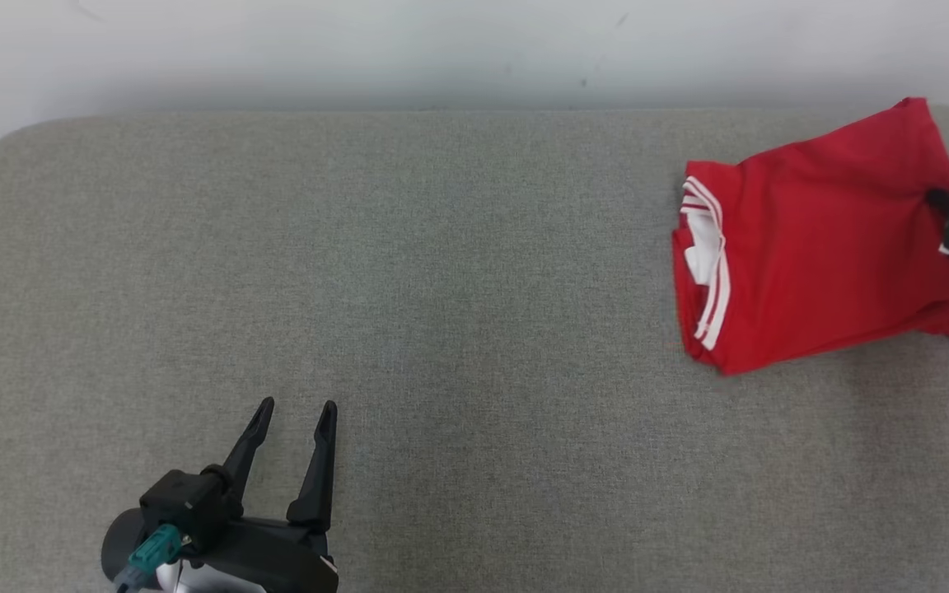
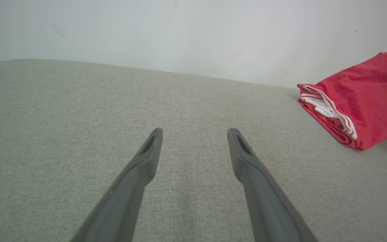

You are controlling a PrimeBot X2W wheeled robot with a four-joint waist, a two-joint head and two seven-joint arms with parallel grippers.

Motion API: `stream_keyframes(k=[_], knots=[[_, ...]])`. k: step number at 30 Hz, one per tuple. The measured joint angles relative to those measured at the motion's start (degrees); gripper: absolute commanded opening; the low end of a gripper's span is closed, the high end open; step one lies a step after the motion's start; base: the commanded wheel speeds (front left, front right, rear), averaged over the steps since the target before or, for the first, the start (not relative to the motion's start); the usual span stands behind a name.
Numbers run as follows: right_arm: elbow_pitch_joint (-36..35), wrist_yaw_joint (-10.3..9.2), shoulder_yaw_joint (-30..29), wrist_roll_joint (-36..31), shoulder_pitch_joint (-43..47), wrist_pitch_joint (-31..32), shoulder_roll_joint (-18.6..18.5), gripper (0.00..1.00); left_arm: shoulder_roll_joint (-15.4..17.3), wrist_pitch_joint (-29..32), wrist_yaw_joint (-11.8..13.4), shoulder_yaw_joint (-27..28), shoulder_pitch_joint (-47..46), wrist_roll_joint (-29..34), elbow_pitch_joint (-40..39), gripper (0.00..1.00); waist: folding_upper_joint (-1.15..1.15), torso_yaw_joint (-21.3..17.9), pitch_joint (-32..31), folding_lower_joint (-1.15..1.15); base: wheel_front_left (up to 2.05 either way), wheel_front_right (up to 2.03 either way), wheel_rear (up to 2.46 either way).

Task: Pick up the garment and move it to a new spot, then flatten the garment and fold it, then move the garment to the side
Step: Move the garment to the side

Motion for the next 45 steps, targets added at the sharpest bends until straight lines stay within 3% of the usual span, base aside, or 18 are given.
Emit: stream_keyframes(k=[45], knots=[[0.47,-3.35,5.57,-10.43,-10.49,4.92,-9.73,0.00,0.33,0.09,-1.24,-1.04,-3.48,0.07,0.15,1.00,0.00,-0.13,4.40,-0.01,0.00,0.00,0.00]])
